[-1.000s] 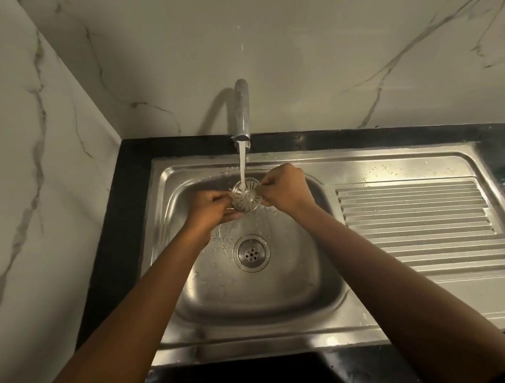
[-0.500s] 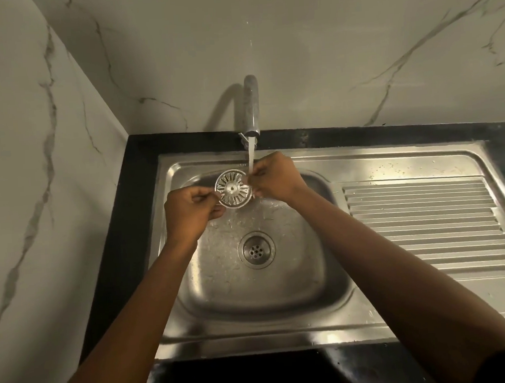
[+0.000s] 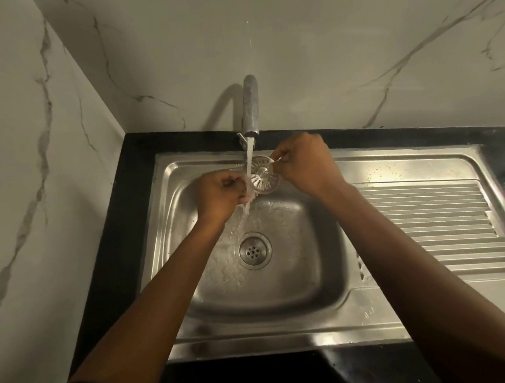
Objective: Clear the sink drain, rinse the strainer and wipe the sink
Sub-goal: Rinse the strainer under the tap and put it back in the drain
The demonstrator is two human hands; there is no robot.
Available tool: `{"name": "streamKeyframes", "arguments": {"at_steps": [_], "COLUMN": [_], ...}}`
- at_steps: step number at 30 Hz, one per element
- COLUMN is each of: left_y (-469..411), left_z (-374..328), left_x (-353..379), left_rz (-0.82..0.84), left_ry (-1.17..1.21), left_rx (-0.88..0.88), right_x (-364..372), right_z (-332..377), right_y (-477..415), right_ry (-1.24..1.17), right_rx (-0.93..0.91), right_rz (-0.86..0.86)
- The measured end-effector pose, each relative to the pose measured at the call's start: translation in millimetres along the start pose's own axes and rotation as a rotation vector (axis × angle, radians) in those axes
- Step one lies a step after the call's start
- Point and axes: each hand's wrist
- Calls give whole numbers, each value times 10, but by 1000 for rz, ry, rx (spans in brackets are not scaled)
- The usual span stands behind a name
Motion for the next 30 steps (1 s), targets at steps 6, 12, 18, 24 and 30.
{"name": "streamKeyframes", "arguments": {"at_steps": [6, 12, 18, 24, 30], "left_y": [103, 335, 320, 204, 143], "left_z": [-31, 70, -4, -136, -210], "left_x": [-126, -405, -356, -79, 11], "left_rz": [-39, -187, -219, -144, -94], "left_ry": [-140, -278, -282, -286, -303], "left_rx": [196, 324, 349, 398, 411], "right_x": [92, 332, 305, 91, 95], "right_z": [-92, 115, 175, -89, -249], "right_y": [149, 157, 112, 193, 281], "right_ry": [-38, -219, -213, -199, -302], "right_rx": [14, -33, -56, -20, 74], "right_rz": [-30, -24, -104, -178, -167]}}
Point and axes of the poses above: each hand's wrist, its own y-axis away from the middle knuckle, its own x-axis out of the palm, z = x × y, and after that the axes turned 1 degree about z, right-handed
